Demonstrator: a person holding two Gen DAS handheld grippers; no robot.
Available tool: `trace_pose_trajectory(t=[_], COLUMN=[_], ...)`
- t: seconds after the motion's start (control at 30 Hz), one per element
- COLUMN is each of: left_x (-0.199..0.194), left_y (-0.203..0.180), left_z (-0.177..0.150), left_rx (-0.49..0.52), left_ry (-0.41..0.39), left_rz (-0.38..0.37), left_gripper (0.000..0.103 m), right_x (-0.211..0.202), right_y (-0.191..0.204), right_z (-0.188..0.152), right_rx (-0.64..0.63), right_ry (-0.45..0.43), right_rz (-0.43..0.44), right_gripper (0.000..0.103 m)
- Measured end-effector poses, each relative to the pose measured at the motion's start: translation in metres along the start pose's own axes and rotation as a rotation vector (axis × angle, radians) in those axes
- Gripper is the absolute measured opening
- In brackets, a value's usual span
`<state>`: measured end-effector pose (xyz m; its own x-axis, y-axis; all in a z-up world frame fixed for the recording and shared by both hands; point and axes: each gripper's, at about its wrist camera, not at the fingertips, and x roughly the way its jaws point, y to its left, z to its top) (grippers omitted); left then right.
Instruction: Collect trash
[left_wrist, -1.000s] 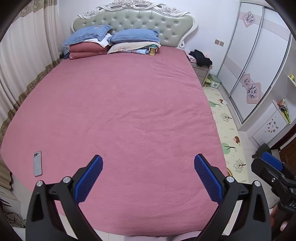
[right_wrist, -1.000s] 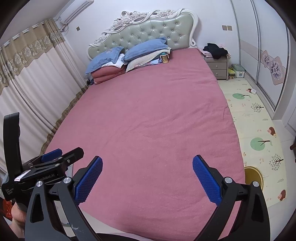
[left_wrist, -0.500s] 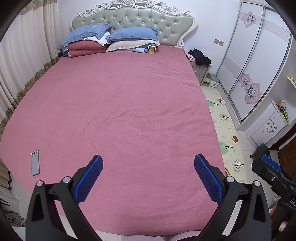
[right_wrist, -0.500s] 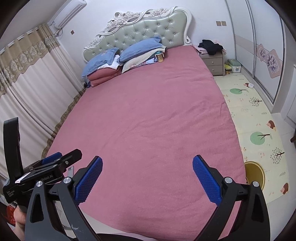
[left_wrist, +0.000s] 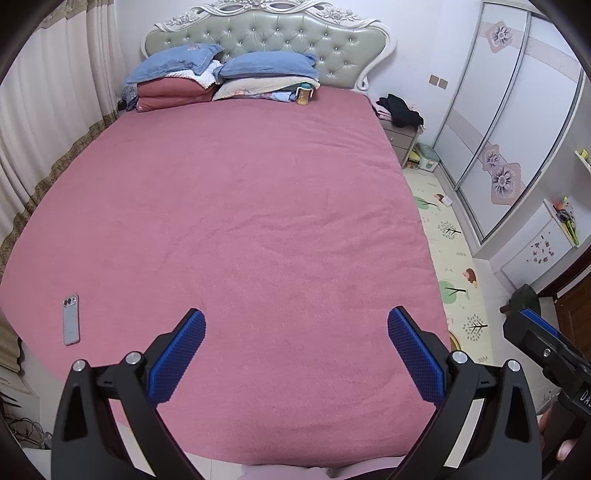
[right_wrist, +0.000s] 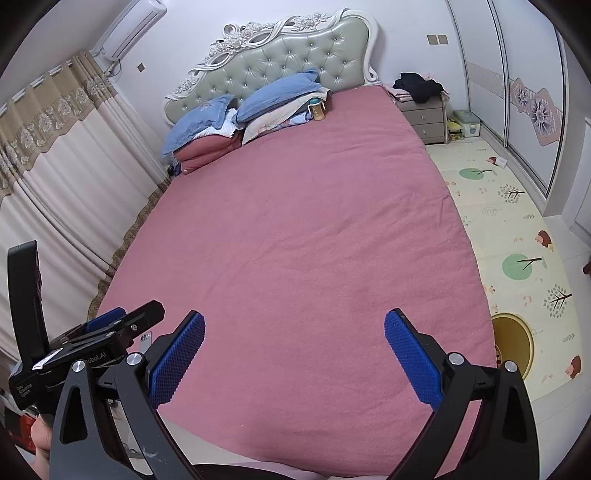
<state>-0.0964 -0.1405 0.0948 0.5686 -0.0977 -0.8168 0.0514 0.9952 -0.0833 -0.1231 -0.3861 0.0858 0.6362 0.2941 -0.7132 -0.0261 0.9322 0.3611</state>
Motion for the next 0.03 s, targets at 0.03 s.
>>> trace_pose_trajectory(t=[0.03], left_x=[-0.0005], left_y=[0.0005], left_z=[-0.0003], left_rx=[-0.002], left_ry=[-0.001], left_rz=[0.002], left_gripper=[0.099], right_x=[-0.0004], right_y=[-0.0003], right_z=[-0.0001], right_rx=[0.001], right_ry=[0.0], right_rz=[0.0], right_gripper=[0.094])
